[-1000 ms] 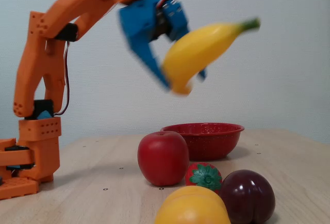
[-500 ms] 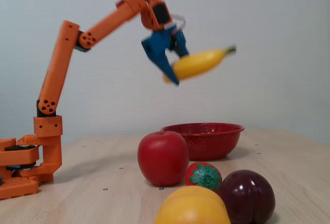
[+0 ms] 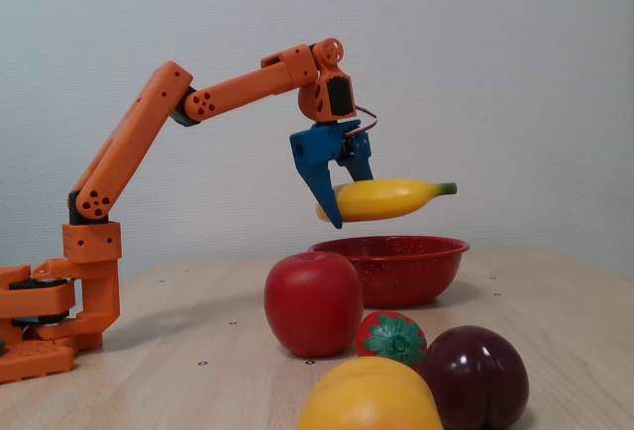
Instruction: Put the banana in the red bowl.
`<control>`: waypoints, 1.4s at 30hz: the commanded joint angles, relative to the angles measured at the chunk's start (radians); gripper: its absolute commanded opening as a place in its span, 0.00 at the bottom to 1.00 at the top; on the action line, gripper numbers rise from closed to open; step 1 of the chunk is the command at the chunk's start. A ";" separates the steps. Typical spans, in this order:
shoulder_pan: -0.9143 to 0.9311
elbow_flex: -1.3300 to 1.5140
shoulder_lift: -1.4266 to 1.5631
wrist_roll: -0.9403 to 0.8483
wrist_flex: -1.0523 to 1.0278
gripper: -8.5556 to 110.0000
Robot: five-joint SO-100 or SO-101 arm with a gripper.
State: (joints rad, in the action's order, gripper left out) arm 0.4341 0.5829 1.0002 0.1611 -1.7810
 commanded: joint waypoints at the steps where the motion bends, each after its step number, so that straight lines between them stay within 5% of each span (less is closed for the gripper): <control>1: 0.025 -0.057 0.058 -0.021 0.037 0.07; 9: 0.031 0.026 0.026 0.023 0.083 0.10; 13: 0.012 0.055 0.034 0.048 0.084 0.42; 21: -0.029 0.126 0.150 0.077 0.150 0.37; 29: -0.083 0.187 0.331 0.060 0.193 0.08; 42: -0.201 0.354 0.698 -0.133 0.173 0.07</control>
State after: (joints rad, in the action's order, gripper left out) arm 0.2730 0.9112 1.5094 0.0721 -1.6444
